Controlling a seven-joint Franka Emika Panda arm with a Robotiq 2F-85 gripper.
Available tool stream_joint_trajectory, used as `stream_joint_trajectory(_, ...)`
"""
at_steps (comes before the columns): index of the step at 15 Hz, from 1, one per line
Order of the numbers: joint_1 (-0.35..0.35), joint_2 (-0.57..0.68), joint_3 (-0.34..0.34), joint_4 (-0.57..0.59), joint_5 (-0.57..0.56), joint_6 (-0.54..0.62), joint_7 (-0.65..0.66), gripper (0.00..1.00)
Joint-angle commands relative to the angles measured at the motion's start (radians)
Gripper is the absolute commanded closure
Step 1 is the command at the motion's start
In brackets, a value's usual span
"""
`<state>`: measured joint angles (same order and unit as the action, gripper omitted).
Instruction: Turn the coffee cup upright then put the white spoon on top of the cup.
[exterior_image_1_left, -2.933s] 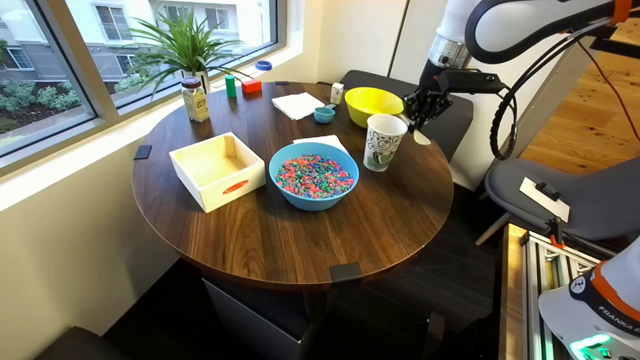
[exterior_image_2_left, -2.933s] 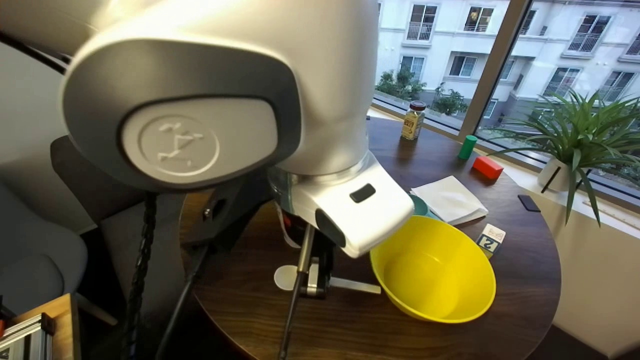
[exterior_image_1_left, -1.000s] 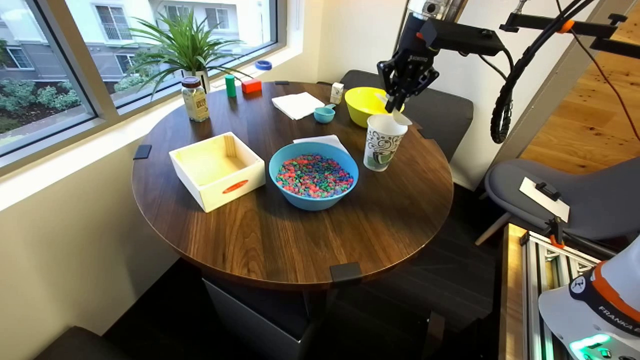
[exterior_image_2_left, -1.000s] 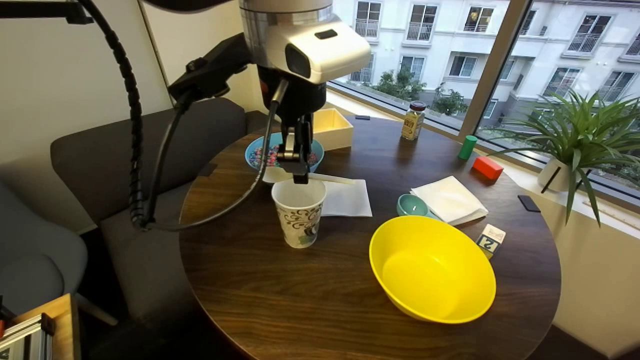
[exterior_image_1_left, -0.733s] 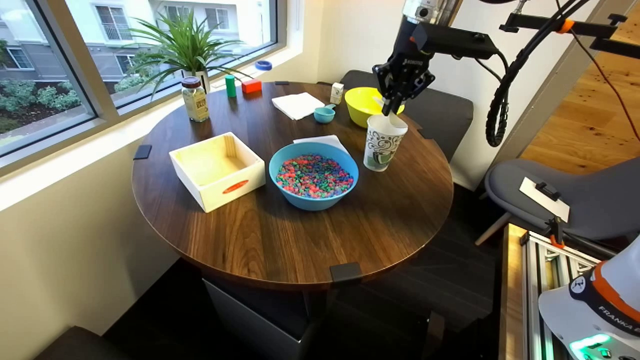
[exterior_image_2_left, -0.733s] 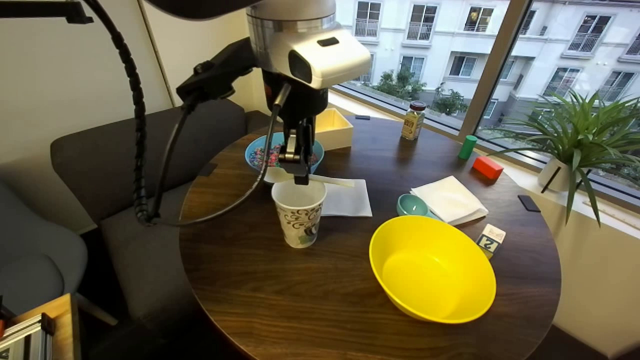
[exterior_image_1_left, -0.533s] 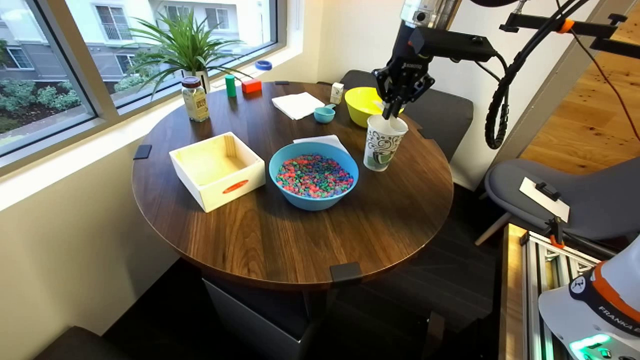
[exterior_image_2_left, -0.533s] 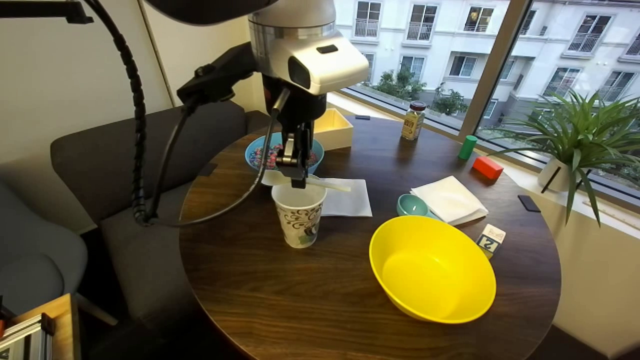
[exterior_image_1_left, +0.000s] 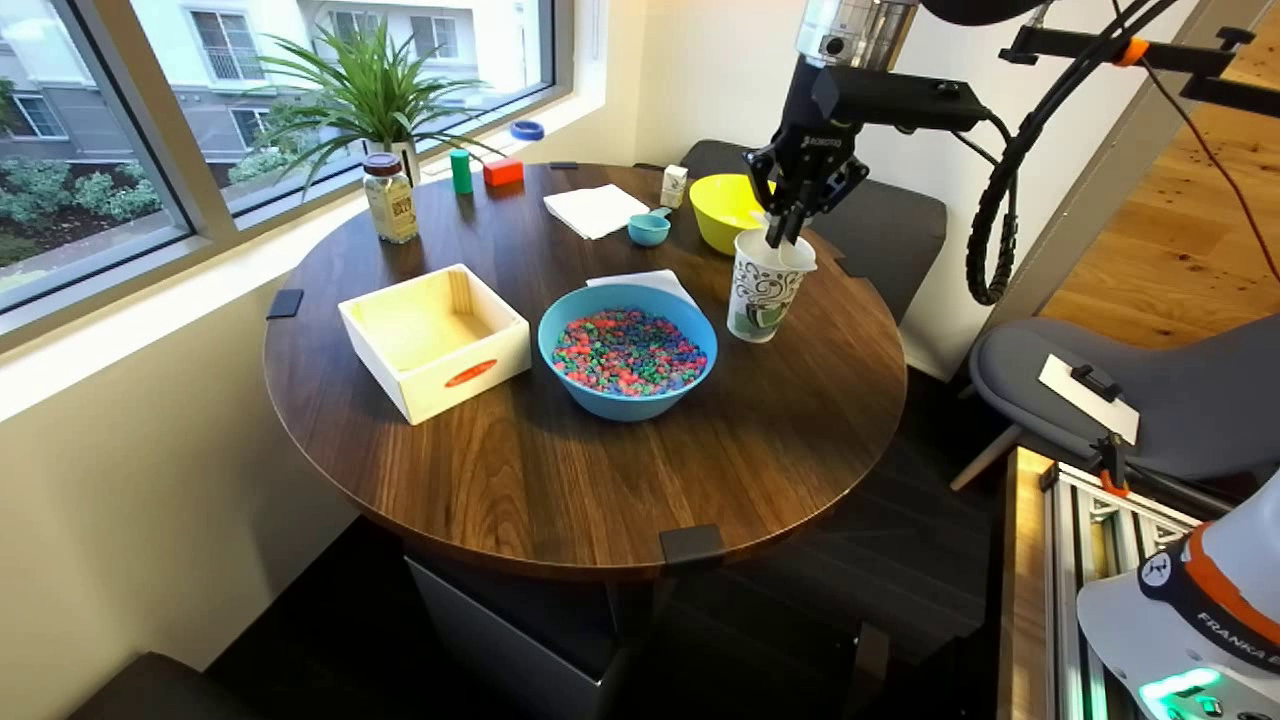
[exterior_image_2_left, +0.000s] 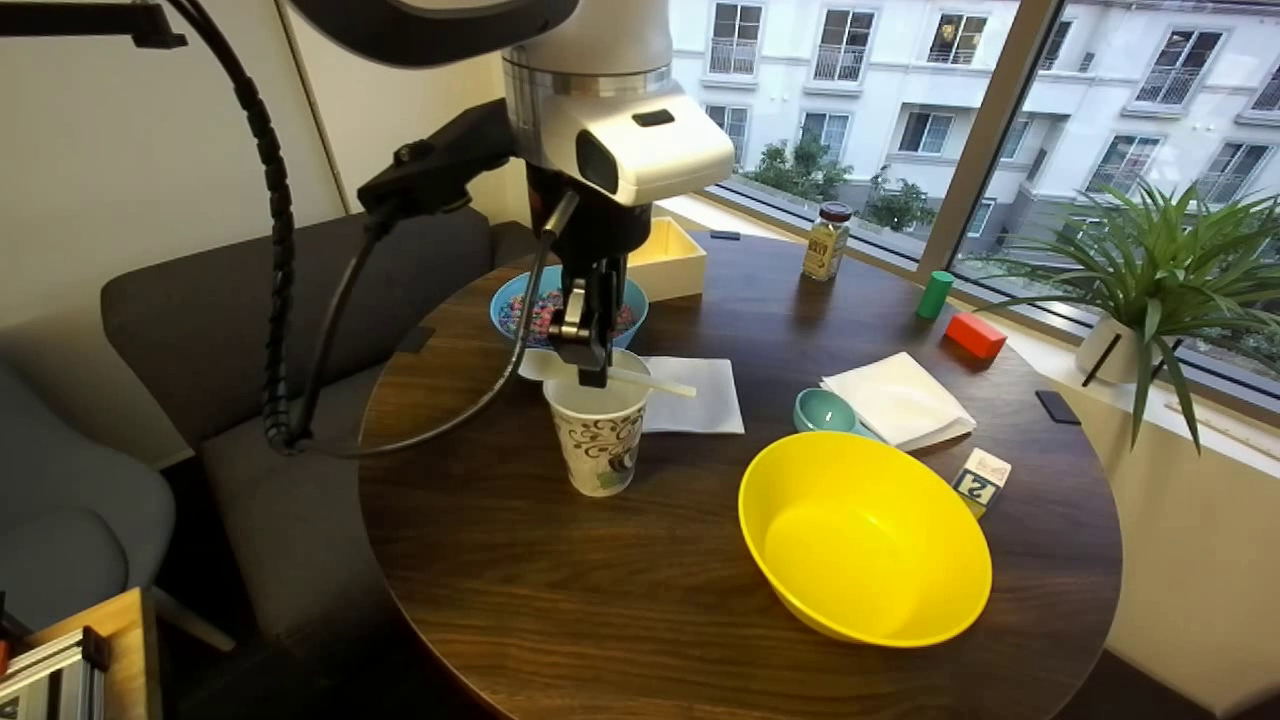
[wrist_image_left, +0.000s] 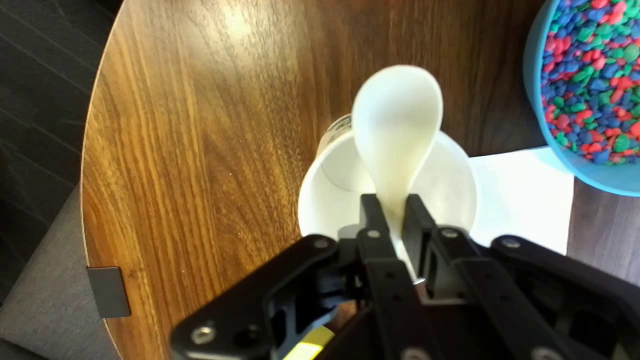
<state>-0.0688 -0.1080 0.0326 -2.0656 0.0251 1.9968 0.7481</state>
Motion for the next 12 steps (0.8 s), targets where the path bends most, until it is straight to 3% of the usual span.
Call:
stream_joint_trajectory(1,0.012,0.017,-0.006,0.024,-0.012,-0.036,0.025,0.95)
stream_joint_trajectory(2,0.012,0.018,-0.006,0.024,-0.015,-0.035,0.028,0.82)
stream_joint_trajectory(3,0.012,0.020,-0.006,0.024,-0.016,-0.035,0.029,0.58)
stream_joint_trajectory(6,0.012,0.020,-0.007,0.025,-0.013,-0.036,0.030,0.49)
stream_joint_trajectory(12,0.014,-0.011,-0.003,0.019,-0.036,-0.035,0.040,0.05)
